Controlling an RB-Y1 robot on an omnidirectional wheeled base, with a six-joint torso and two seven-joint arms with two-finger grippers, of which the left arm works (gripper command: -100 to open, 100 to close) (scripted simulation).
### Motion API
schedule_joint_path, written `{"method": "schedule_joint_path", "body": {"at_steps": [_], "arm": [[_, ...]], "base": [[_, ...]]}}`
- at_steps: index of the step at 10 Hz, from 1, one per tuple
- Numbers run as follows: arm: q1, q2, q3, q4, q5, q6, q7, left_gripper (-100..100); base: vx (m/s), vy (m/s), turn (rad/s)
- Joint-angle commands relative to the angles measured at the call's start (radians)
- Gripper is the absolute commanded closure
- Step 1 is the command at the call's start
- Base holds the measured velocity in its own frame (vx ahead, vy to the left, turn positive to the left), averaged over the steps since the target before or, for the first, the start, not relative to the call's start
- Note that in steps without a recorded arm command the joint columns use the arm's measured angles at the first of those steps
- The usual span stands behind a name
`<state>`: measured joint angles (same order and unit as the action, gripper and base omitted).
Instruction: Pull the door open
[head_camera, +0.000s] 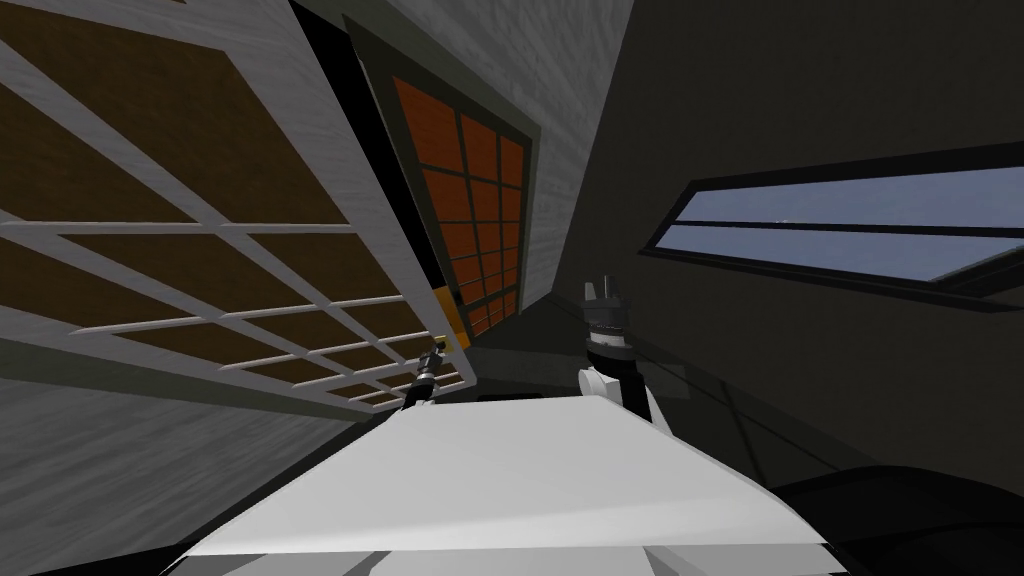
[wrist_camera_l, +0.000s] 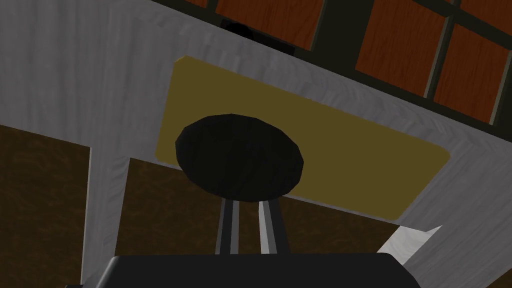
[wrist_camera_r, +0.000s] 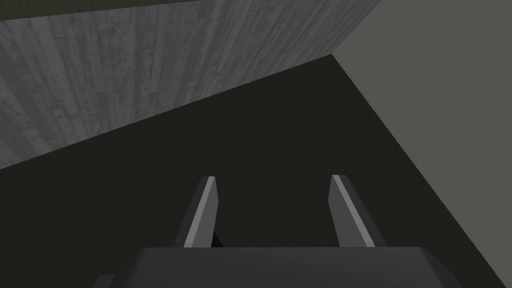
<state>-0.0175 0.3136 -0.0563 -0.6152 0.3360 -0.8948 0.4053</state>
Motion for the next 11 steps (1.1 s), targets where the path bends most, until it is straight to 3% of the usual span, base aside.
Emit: {"method": "schedule_joint_path", "body": {"at_steps": [1,3,4,11], "arm": [[-0.014,-0.007,-0.015,0.000,0.014,-0.015,0.050,100],[-0.014,-0.006,-0.020,0.000,0.026,-0.014,0.097,100],[0.004,-0.007,-0.012,-0.007,0.041,-0.002,0.103,-100],[0.020,-0.046,-0.025,-0.063,0.157,0.003,0.295,-100]], "base": [[-0.056,0.028,-0.097],[-0.042,0.016,-0.044],[-0.052,0.027,-0.060],[-0.094,0.015,-0.113]]}}
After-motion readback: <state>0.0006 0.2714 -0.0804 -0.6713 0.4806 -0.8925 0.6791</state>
